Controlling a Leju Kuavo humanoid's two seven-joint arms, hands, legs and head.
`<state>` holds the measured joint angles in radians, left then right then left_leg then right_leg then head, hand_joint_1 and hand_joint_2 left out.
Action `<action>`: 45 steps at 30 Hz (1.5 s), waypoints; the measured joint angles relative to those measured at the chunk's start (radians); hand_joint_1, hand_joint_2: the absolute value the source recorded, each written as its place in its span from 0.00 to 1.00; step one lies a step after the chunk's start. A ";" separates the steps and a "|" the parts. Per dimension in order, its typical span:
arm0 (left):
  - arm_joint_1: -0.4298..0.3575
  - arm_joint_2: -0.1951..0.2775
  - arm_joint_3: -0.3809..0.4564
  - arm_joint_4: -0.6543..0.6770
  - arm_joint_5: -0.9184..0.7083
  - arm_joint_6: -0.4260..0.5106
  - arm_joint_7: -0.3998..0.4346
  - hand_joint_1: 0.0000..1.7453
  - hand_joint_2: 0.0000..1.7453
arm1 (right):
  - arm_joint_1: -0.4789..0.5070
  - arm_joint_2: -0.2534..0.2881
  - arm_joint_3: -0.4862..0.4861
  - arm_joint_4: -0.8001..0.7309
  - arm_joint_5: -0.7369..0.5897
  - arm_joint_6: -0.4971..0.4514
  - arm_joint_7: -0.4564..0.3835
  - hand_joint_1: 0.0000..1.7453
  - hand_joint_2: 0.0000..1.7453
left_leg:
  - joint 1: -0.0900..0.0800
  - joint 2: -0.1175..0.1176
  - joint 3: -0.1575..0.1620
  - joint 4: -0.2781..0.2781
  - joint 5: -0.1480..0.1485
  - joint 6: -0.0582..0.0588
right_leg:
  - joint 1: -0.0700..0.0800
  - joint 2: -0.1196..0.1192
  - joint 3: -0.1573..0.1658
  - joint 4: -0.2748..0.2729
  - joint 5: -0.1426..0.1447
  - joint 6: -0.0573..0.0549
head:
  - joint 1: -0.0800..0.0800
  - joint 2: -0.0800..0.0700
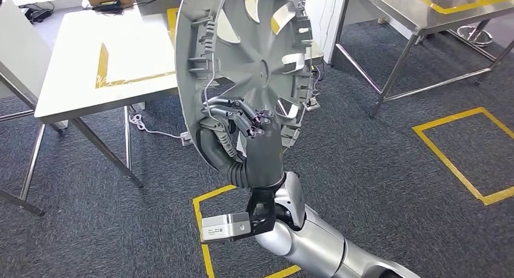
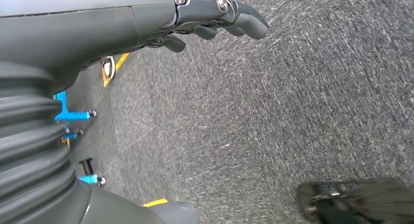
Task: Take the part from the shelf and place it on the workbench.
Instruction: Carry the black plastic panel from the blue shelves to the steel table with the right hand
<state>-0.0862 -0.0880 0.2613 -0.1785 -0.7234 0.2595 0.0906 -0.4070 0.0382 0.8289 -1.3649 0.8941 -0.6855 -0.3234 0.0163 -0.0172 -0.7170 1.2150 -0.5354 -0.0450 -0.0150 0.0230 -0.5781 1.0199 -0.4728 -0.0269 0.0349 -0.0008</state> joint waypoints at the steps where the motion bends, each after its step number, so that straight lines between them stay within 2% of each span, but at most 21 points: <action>1: -0.003 0.000 0.000 0.000 0.000 -0.001 0.003 0.00 1.00 | 0.003 0.000 -0.002 0.001 0.004 0.000 0.004 1.00 1.00 | 0.002 0.006 -0.024 0.056 -0.022 -0.004 | 0.000 -0.008 0.000 0.000 0.000 0.000 | 0.000 0.000; 2: -0.004 0.000 0.000 0.000 0.000 -0.002 0.006 0.00 1.00 | 0.006 0.000 -0.004 0.001 0.008 -0.001 0.009 1.00 1.00 | 0.004 0.009 -0.035 0.085 -0.027 -0.007 | 0.000 -0.016 -0.001 0.001 0.000 0.000 | 0.000 0.000; 3: -0.005 0.000 0.000 0.000 0.000 -0.004 0.008 0.00 1.00 | 0.008 0.000 -0.006 0.002 0.014 -0.002 0.014 1.00 1.00 | 0.006 0.010 -0.027 0.077 -0.014 -0.010 | -0.001 -0.021 -0.001 0.002 -0.001 0.001 | 0.000 0.000; 5: -0.005 0.000 0.001 0.000 0.004 -0.009 0.012 0.00 1.00 | 0.009 0.000 -0.013 0.002 0.023 -0.003 0.021 1.00 1.00 | 0.011 0.016 0.040 -0.043 0.043 -0.013 | -0.003 -0.027 -0.001 0.007 -0.005 0.008 | 0.000 0.000; 7: -0.009 -0.001 0.003 -0.001 0.009 -0.014 0.013 0.00 1.00 | 0.007 0.000 -0.020 0.002 0.029 -0.004 0.026 1.00 1.00 | 0.010 0.018 0.101 -0.153 0.074 -0.006 | -0.001 -0.031 -0.004 0.015 -0.011 0.019 | -0.002 0.000; 11: -0.014 -0.006 0.012 -0.001 0.018 -0.020 0.012 0.00 1.00 | 0.003 0.000 -0.030 0.003 0.031 -0.002 0.028 1.00 1.00 | 0.005 0.013 0.110 -0.177 0.077 0.011 | 0.006 -0.033 -0.005 0.012 -0.007 0.013 | 0.001 0.000; 15: -0.018 -0.004 0.028 -0.001 0.036 -0.039 0.003 0.00 1.00 | -0.013 0.002 -0.036 0.006 0.031 0.008 0.029 1.00 1.00 | 0.001 0.011 0.111 -0.183 0.076 0.041 | -0.003 -0.036 -0.002 0.005 -0.007 0.055 | 0.002 0.000; 17: -0.020 -0.004 0.035 -0.001 0.041 -0.047 0.000 0.00 1.00 | -0.022 0.004 -0.038 0.007 0.030 0.014 0.029 1.00 1.00 | 0.006 0.012 0.117 -0.192 0.079 0.053 | -0.004 -0.033 -0.031 0.068 -0.043 0.061 | 0.005 0.000; 19: -0.020 -0.003 0.042 -0.001 0.045 -0.049 -0.002 0.00 1.00 | -0.027 0.005 -0.038 0.010 0.030 0.019 0.029 1.00 1.00 | 0.005 0.012 0.118 -0.192 0.078 0.058 | -0.003 -0.030 -0.099 0.200 -0.103 0.062 | 0.008 0.000; 21: -0.019 -0.003 0.047 -0.001 0.046 -0.050 -0.004 0.00 1.00 | -0.028 0.004 -0.039 0.016 0.030 0.022 0.031 1.00 1.00 | 0.005 0.010 0.119 -0.189 0.075 0.057 | -0.004 -0.028 -0.149 0.285 -0.118 0.062 | 0.009 0.000; 22: -0.019 -0.003 0.049 -0.001 0.046 -0.050 -0.004 0.00 1.00 | -0.028 0.004 -0.039 0.019 0.029 0.023 0.031 1.00 1.00 | 0.006 0.008 0.120 -0.187 0.072 0.054 | -0.005 -0.028 -0.147 0.271 -0.097 0.062 | 0.009 0.000; 25: -0.019 -0.003 0.049 -0.001 0.047 -0.044 -0.004 0.00 1.00 | -0.029 0.004 -0.040 0.022 0.027 0.024 0.033 1.00 1.00 | 0.009 0.000 0.125 -0.176 0.060 0.036 | -0.008 -0.027 -0.062 0.086 -0.005 0.059 | 0.011 0.000; 27: -0.018 -0.003 0.050 -0.001 0.047 -0.034 -0.003 0.00 1.00 | -0.030 0.004 -0.042 0.022 0.027 0.024 0.034 1.00 1.00 | 0.006 -0.003 0.125 -0.174 0.053 0.022 | -0.005 -0.024 -0.035 0.026 0.003 0.050 | 0.011 0.000; 31: -0.017 -0.004 0.056 -0.001 0.046 -0.020 -0.001 0.00 1.00 | -0.031 0.005 -0.045 0.022 0.026 0.024 0.037 1.00 1.00 | 0.009 0.002 0.125 -0.165 0.042 -0.003 | -0.005 -0.022 -0.025 0.019 -0.004 0.020 | 0.008 0.000; 33: -0.017 -0.005 0.057 -0.001 0.046 -0.019 -0.001 0.00 1.00 | -0.033 0.005 -0.046 0.022 0.026 0.024 0.037 1.00 1.00 | 0.009 0.009 0.077 -0.071 0.005 -0.007 | -0.006 -0.024 -0.012 0.016 -0.011 0.007 | 0.002 0.000; 35: -0.016 -0.006 0.057 -0.001 0.046 -0.019 -0.002 0.00 1.00 | -0.034 0.005 -0.046 0.024 0.025 0.024 0.038 1.00 1.00 | 0.008 0.011 -0.001 0.060 -0.036 -0.009 | -0.003 -0.024 0.000 0.016 -0.022 0.000 | -0.001 0.000; 36: -0.014 -0.006 0.057 -0.001 0.045 -0.020 -0.002 0.00 1.00 | -0.034 0.005 -0.046 0.024 0.025 0.025 0.038 1.00 1.00 | 0.008 0.011 -0.029 0.097 -0.036 -0.008 | -0.001 -0.023 0.007 0.016 -0.029 -0.001 | -0.002 0.000; 38: -0.013 -0.005 0.058 0.000 0.044 -0.025 -0.004 0.00 1.00 | -0.034 0.005 -0.046 0.025 0.024 0.026 0.039 1.00 1.00 | 0.006 0.011 -0.030 0.058 0.024 -0.002 | 0.000 -0.020 0.030 0.016 -0.046 0.000 | -0.002 0.000; 40: -0.013 -0.004 0.058 0.000 0.043 -0.029 -0.004 0.00 1.00 | -0.037 0.004 -0.046 0.026 0.024 0.027 0.041 1.00 1.00 | 0.000 0.013 0.022 -0.074 0.106 0.010 | 0.002 -0.020 0.052 0.016 -0.066 0.007 | -0.002 0.000; 41: -0.014 -0.004 0.058 0.000 0.043 -0.028 -0.004 0.00 1.00 | -0.039 0.004 -0.046 0.026 0.024 0.027 0.041 1.00 1.00 | -0.004 0.014 0.046 -0.126 0.121 0.017 | 0.003 -0.020 0.058 0.015 -0.074 0.013 | -0.004 0.000; 45: -0.015 -0.006 0.059 -0.001 0.041 -0.023 -0.003 0.00 1.00 | -0.045 0.003 -0.046 0.027 0.023 0.025 0.042 1.00 1.00 | -0.009 0.014 0.078 -0.177 0.100 0.040 | 0.004 -0.020 0.066 0.022 -0.076 0.036 | -0.002 0.000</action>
<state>-0.1012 -0.0944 0.3200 -0.1791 -0.6819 0.2362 0.0872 -0.4518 0.0413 0.7832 -1.3376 0.9169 -0.6600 -0.2815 0.0075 -0.0033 -0.6390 1.0377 -0.4354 -0.0047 -0.0110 0.0030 -0.5119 1.0419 -0.5484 0.0090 0.0332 -0.0008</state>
